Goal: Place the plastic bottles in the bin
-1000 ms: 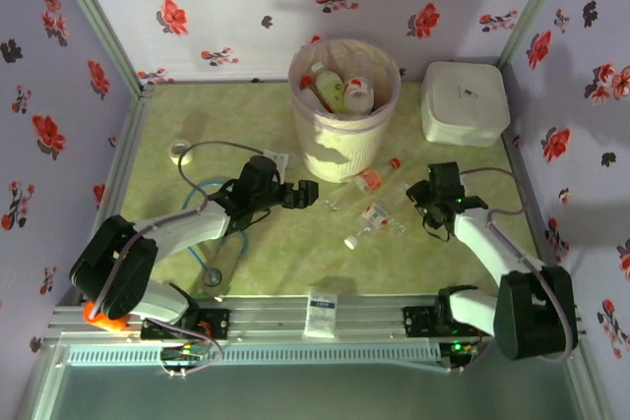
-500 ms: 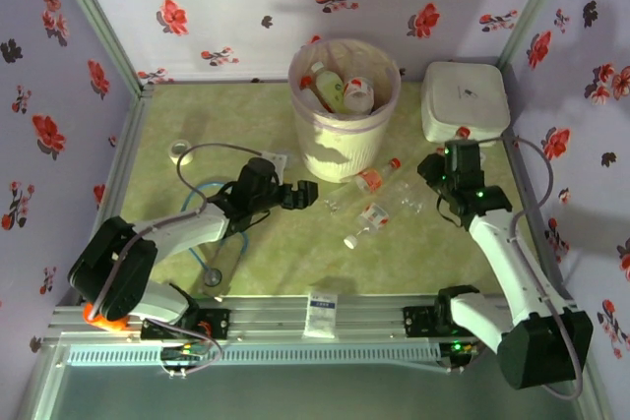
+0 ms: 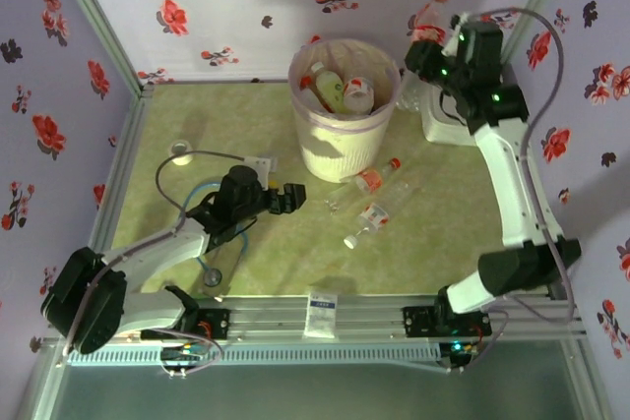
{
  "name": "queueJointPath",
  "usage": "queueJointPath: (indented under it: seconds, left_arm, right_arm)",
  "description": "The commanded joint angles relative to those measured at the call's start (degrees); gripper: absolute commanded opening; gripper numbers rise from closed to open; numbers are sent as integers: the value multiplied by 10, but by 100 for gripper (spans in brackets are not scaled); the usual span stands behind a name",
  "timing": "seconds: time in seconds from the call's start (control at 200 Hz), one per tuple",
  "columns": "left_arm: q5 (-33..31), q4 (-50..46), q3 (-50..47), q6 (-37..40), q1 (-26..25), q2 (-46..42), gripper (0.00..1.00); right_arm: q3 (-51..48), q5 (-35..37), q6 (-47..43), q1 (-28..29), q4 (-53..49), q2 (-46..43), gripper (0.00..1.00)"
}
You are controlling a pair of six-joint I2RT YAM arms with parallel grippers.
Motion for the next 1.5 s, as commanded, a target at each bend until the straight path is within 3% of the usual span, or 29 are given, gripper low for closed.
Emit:
queueJointPath:
  seconds: [0.0, 0.28, 0.65, 1.08, 1.27, 1.495]
  left_arm:
    - [-26, -12, -17, -14, 4, -32, 93]
    - [-43, -54, -30, -14, 5, -91, 93]
    - [-37, -41, -24, -18, 4, -68, 93]
    - [-30, -32, -9, -14, 5, -37, 93]
    - [-14, -29, 8, -11, 5, -14, 93]
    - [-16, -29, 3, -10, 5, -17, 93]
  right_arm:
    - [81, -33, -35, 31, -52, 64, 39]
    - [247, 3, -66, 67, -186, 233, 42]
    - [152, -19, -73, 135, -185, 266, 42]
    - [153, 24, -96, 137, -219, 228, 46]
    - [176, 2, -103, 137, -247, 228, 60]
    - [226, 15, -105, 136, -245, 181, 84]
